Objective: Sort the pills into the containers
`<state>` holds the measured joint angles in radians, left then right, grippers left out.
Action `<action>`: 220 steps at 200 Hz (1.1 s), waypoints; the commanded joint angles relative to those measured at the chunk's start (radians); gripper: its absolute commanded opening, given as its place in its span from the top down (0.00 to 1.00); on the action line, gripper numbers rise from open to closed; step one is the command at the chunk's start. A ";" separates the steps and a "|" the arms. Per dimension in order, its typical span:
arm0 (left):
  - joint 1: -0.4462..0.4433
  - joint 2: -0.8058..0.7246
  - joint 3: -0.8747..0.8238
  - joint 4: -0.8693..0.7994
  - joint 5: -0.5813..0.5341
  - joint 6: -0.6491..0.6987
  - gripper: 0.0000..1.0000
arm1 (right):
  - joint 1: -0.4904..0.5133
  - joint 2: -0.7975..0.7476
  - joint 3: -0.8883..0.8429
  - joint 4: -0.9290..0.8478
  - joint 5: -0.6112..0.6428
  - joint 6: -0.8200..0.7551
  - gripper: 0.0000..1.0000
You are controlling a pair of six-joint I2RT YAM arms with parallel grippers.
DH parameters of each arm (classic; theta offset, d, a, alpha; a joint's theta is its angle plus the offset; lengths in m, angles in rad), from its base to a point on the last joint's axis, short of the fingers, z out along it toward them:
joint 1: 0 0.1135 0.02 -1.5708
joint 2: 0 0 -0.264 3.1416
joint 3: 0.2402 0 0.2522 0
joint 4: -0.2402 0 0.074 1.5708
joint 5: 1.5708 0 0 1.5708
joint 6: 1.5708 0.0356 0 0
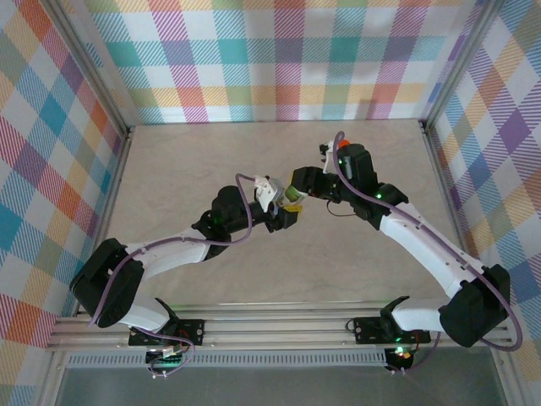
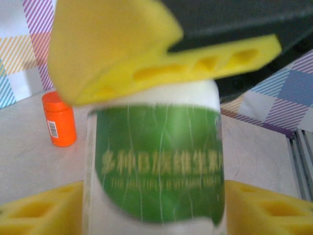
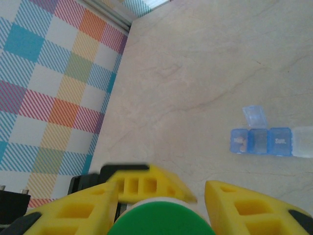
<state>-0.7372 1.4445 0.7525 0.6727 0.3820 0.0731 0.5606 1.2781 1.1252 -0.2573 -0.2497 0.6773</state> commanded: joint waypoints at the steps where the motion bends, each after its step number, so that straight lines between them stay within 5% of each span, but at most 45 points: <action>1: -0.004 0.005 0.030 0.012 -0.004 0.040 0.00 | 0.014 -0.028 -0.011 0.032 -0.020 0.005 0.83; 21: -0.007 0.010 0.034 -0.005 -0.003 0.056 0.07 | 0.016 -0.042 -0.005 0.015 -0.006 -0.014 0.83; 33: -0.008 0.016 0.043 -0.016 -0.004 0.057 0.32 | 0.016 -0.050 -0.007 0.010 -0.001 -0.020 0.83; 41: -0.008 0.020 0.043 -0.014 -0.003 0.056 0.38 | 0.016 -0.056 -0.008 0.012 0.004 -0.021 0.83; 100: -0.022 0.025 0.037 0.020 -0.010 0.050 0.39 | 0.019 -0.062 -0.010 0.014 0.009 -0.025 0.83; 138: -0.027 0.024 0.047 0.009 -0.012 0.051 0.77 | 0.024 -0.062 -0.025 0.027 0.006 -0.016 0.84; 166: -0.027 0.014 0.043 0.024 -0.018 0.044 0.92 | 0.024 -0.062 -0.028 0.014 0.033 -0.032 0.82; 175: -0.028 0.005 0.032 0.043 -0.026 0.042 1.00 | 0.024 -0.061 -0.028 0.009 0.047 -0.035 0.78; 203: -0.026 -0.016 0.008 0.056 -0.065 0.048 1.00 | 0.024 -0.078 -0.028 0.009 0.068 -0.026 0.47; 220: -0.025 -0.021 -0.025 0.090 -0.130 0.045 1.00 | 0.024 -0.102 -0.029 0.036 0.045 -0.013 0.41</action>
<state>-0.7578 1.4639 0.7616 0.6659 0.3401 0.1230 0.5774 1.2255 1.1076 -0.2481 -0.2058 0.6643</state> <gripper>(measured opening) 0.507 0.568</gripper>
